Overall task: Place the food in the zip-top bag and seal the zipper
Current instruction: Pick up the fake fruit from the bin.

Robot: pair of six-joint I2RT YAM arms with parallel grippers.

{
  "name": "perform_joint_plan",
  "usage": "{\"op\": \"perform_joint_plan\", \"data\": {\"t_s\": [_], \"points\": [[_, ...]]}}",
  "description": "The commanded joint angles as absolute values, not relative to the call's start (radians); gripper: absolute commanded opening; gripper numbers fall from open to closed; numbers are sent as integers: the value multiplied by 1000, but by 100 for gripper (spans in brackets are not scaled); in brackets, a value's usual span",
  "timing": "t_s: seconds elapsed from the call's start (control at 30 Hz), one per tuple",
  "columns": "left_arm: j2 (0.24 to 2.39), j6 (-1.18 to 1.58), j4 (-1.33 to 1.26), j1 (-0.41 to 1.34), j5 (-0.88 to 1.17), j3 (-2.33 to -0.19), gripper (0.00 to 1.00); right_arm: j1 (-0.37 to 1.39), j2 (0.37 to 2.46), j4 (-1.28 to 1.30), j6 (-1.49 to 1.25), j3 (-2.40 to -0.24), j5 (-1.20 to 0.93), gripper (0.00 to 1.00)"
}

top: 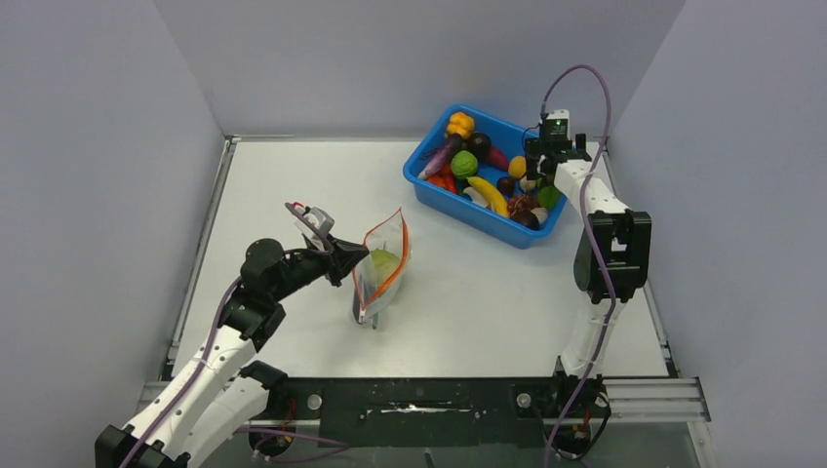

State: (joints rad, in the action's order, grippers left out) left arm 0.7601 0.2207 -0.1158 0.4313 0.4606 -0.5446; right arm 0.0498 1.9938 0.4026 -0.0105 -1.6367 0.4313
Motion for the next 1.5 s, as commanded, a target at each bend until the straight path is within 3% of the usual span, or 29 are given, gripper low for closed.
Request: {"op": "perform_joint_plan", "data": {"t_s": [0.0, 0.67, 1.07, 1.47], "points": [[744, 204, -166, 434, 476, -545, 0, 31, 2021, 407, -8, -1671, 397, 84], [741, 198, -166, 434, 474, -543, 0, 52, 2089, 509, 51, -1762, 442, 82], [741, 198, -167, 434, 472, -542, 0, 53, 2105, 534, 62, -1787, 428, 65], [739, 194, -169, 434, 472, -540, 0, 62, 2124, 565, 72, -1814, 440, 60]]}}
